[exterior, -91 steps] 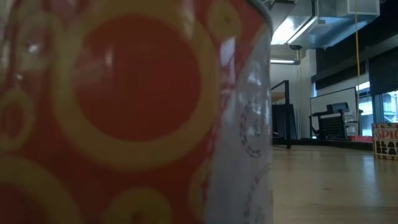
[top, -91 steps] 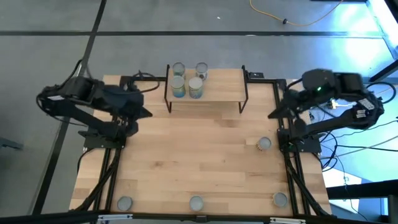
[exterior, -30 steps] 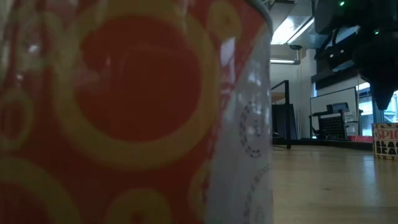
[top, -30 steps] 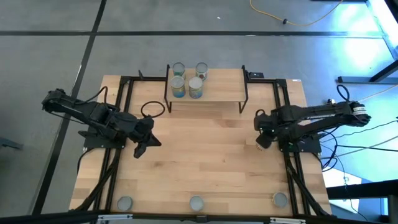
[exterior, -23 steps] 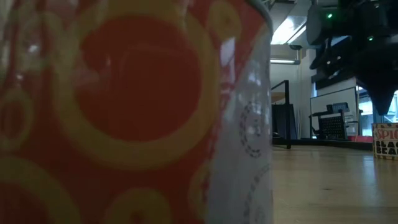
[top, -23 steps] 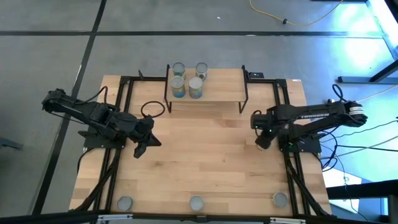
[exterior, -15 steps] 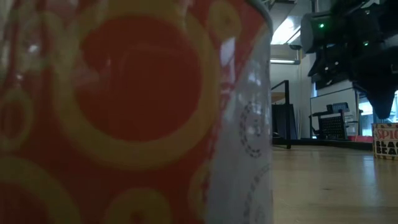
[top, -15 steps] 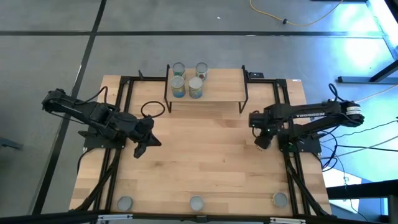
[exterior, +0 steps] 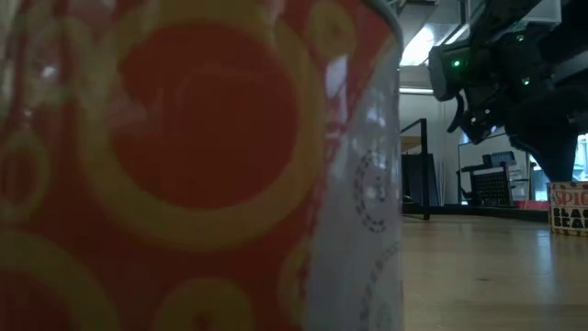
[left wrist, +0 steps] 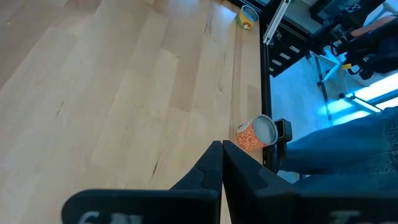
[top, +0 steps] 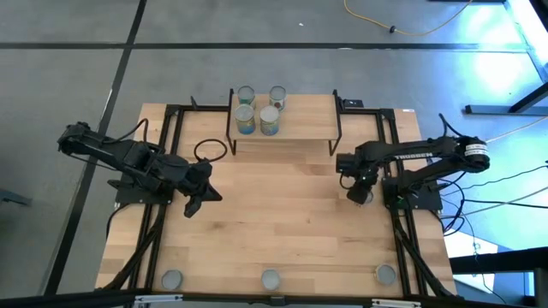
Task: Pick and place cans onto a shelf
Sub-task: Put the canned black beans on the shelf
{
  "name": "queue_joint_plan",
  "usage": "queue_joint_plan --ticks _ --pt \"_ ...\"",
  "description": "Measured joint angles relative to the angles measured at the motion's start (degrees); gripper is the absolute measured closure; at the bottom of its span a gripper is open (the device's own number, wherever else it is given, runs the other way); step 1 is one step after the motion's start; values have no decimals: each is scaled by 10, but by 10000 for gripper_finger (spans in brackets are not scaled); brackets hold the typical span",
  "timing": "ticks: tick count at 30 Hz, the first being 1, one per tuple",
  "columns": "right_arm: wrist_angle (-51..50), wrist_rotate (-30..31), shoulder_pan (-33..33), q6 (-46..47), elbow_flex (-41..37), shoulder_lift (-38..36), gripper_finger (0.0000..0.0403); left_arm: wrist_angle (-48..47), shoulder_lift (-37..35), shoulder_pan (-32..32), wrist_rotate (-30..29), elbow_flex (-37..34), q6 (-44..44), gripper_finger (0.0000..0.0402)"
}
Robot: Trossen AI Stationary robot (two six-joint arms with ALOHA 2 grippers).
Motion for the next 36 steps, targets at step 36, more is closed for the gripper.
queue_joint_plan --ticks 36 --pt "-221 28 35 47 336 29 401 0 0 0 26 0 6 401"
